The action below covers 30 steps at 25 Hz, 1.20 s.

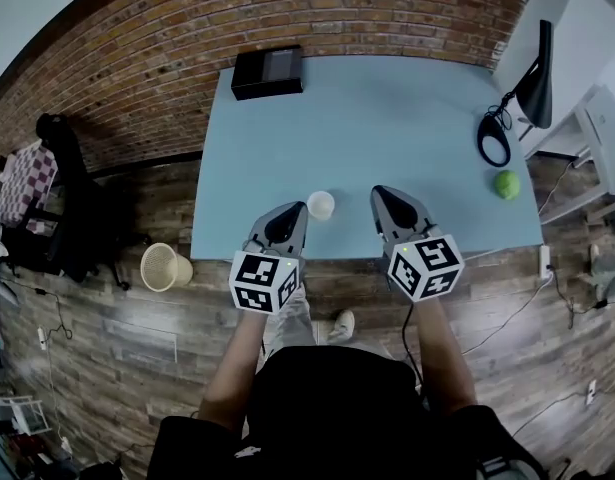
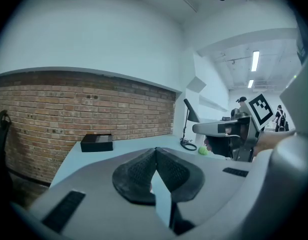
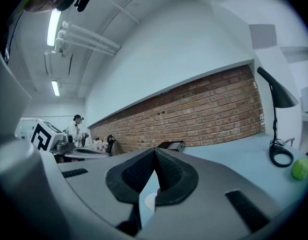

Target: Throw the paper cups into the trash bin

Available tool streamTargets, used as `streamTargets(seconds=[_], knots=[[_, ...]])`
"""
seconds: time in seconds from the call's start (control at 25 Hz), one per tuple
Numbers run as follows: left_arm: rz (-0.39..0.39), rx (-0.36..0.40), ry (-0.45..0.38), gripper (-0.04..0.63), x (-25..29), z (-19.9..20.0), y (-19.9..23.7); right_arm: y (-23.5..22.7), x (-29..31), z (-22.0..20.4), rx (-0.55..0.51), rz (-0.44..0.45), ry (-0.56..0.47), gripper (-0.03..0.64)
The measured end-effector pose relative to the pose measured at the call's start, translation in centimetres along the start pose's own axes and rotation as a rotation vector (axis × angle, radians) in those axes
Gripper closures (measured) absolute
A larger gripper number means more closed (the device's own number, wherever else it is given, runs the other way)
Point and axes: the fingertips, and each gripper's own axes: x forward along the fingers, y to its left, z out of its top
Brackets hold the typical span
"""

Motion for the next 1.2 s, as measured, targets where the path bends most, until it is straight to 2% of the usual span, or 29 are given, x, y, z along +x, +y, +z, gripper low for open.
streamTargets(seconds=[0.16,0.36,0.48,0.76,0.92,0.96,1.08,1.2], knots=[[-0.030,0.038,0.046,0.586,1.7,-1.4,0.7,-0.8,0.9,-0.8,0.001,-0.036,0.013,0.612],[-0.079,0.065,0.065,0.586,3.9,-2.2,2.0,-2.1,2.3,-0.5,0.007,-0.106,0.018,0.612],[-0.130,0.090,0.096,0.586,5.3,-3.4,2.6,-3.2,3.0,-0.5,0.015,-0.157,0.022,0.612],[-0.274,0.231,0.217,0.586,8.8,-6.9,3.2,-5.6,4.7,-1.4,0.044,-0.274,0.048,0.612],[-0.347,0.288,0.301,0.584,10.4,-10.1,3.2,-6.5,5.3,-1.7,0.058,-0.323,0.065,0.612],[-0.372,0.295,0.322,0.579,10.8,-11.1,3.1,-6.8,5.5,-1.8,0.062,-0.334,0.069,0.612],[-0.434,0.327,0.381,0.480,11.3,-13.4,2.5,-7.5,5.6,-2.4,0.072,-0.370,0.081,0.612],[-0.472,0.412,0.403,0.443,11.7,-15.2,2.3,-8.0,5.8,-3.1,0.087,-0.404,0.095,0.612]])
